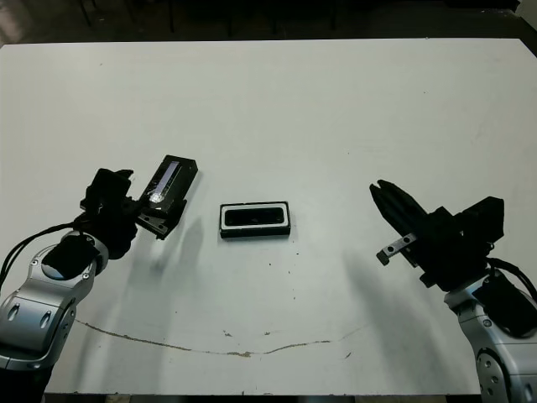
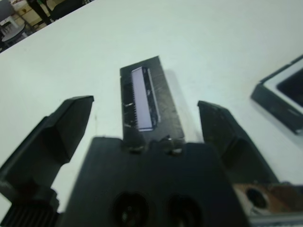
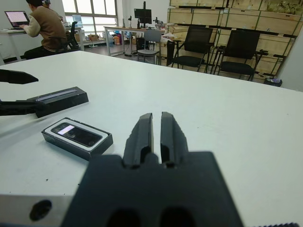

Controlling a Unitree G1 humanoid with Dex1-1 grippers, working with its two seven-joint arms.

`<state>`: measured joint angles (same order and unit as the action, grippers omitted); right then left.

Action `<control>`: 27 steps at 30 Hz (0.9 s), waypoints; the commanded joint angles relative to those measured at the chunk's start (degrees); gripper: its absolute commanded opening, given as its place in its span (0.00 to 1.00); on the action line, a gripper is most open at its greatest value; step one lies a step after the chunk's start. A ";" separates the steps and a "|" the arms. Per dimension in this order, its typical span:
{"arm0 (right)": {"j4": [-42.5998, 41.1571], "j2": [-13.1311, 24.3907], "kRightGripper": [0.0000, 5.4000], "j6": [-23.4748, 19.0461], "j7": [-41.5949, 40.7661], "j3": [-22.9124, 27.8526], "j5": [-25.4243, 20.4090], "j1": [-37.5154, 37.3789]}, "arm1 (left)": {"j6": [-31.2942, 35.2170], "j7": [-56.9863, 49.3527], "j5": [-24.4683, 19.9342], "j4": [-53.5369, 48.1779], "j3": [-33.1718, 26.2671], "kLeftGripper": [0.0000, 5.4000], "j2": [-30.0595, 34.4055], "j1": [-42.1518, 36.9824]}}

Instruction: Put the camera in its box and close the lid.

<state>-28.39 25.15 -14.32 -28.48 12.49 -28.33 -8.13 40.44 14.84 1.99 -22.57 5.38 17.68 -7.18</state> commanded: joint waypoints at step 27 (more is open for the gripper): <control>0.93 -0.06 0.00 0.69 -0.85 0.23 0.73 -1.59 | 2.38 4.50 -5.74 21.27 -0.31 1.00 0.83 -8.87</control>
<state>-27.68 25.15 -12.93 -29.31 12.58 -27.55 -8.90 41.14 19.57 -5.51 -4.26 3.73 17.63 -17.73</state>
